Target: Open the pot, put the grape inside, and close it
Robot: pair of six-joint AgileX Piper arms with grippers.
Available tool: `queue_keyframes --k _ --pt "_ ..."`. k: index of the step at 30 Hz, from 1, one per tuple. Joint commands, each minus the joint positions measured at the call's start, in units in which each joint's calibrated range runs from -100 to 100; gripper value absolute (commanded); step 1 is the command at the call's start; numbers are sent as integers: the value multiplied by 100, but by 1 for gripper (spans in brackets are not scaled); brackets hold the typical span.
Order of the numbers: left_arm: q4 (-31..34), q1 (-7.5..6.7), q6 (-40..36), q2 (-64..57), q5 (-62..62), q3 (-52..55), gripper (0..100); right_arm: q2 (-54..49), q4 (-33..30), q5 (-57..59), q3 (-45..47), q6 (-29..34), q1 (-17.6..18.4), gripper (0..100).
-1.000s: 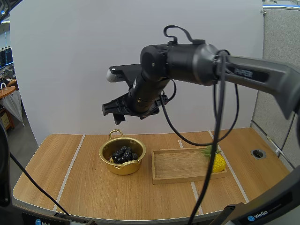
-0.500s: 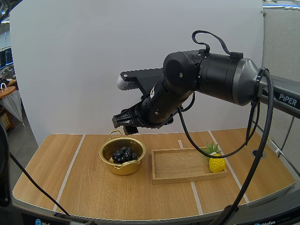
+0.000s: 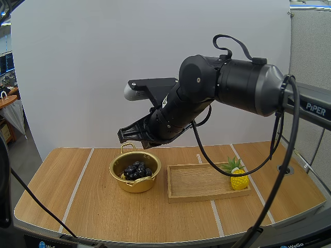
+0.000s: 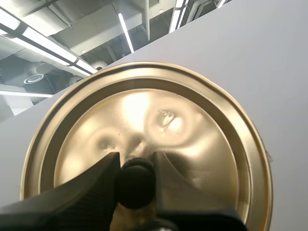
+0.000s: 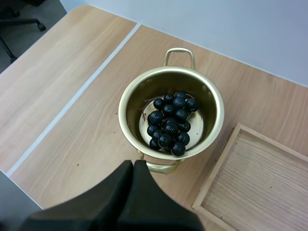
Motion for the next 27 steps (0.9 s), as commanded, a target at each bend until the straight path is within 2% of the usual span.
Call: queue_keyframes --k 1,13,27 --pt "-3 -11 -44 -40 -308 -54 0 337 10 -304 1 -77 -16 0" --pt "-3 -11 -44 -40 -308 -54 0 1680 -145 -1417 1 -81 -16 0" --pt "-3 -11 -44 -40 -308 -54 0 2643 -382 -1655 -421 93 -76 0"
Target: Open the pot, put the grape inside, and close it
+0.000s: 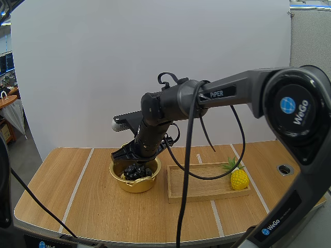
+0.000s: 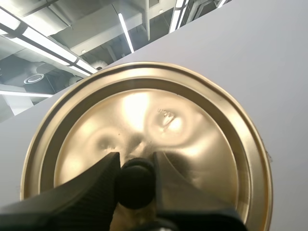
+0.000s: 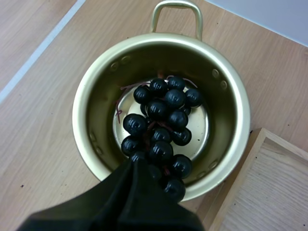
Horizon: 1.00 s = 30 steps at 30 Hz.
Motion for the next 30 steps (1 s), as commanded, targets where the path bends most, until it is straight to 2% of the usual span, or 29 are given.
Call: queue_keyframes --k 1,20,30 --pt "-3 -11 -44 -40 -308 -54 0 72 -77 -119 -57 42 -85 0" --pt "-3 -11 -44 -40 -308 -54 0 955 -124 -949 -76 42 -164 0" --pt "-3 -11 -44 -40 -308 -54 0 1661 -123 -949 -660 33 -164 0"
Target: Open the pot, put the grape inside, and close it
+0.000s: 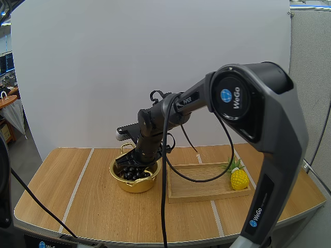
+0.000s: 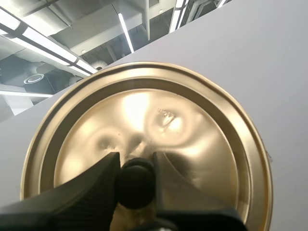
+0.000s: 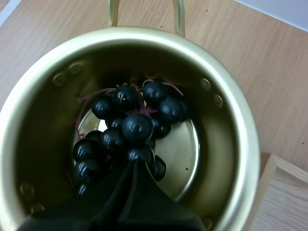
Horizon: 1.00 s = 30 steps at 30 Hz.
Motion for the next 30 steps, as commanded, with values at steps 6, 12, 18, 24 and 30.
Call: queue_keyframes --k 6,12,18,24,30 --pt "-3 -11 -44 -40 -308 -54 0 552 -13 -69 -499 -25 -24 0" --pt "-3 -11 -44 -40 -308 -54 0 838 -13 -134 -883 -25 -24 0" --pt "-3 -11 -44 -40 -308 -54 0 879 -4 -12 -1134 -25 -24 0" --pt "-3 -11 -44 -40 -308 -54 0 485 34 696 -1131 -15 -24 0" --pt "-3 -11 -44 -40 -308 -54 0 -496 117 1393 -1103 -15 -24 0"
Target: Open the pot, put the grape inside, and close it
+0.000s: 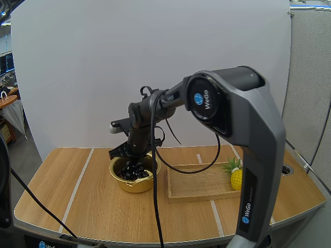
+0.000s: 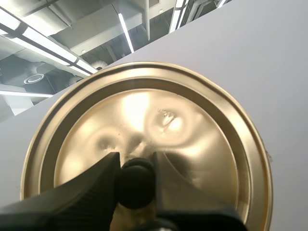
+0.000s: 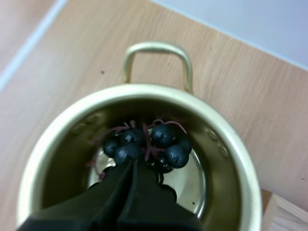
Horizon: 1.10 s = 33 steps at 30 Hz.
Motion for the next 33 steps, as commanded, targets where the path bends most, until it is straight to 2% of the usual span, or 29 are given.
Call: queue_keyframes --k 1,5,12,20,29,33 --pt "-3 -11 -44 -40 -308 -54 0 -639 29 421 87 -15 -24 0" --pt "-3 -11 -44 -40 -308 -54 0 -1705 29 622 517 -15 -24 0" --pt "-3 -11 -44 -40 -308 -54 0 -3966 29 908 1893 -60 -24 0" --pt "-3 -11 -44 -40 -308 -54 0 -6463 28 2149 2754 -165 -24 0" --pt "-3 -11 -44 -40 -308 -54 0 -8116 16 3317 3394 -165 -24 0" --pt "-3 -11 -44 -40 -308 -54 0 -8600 -103 3501 3795 -165 -24 0"
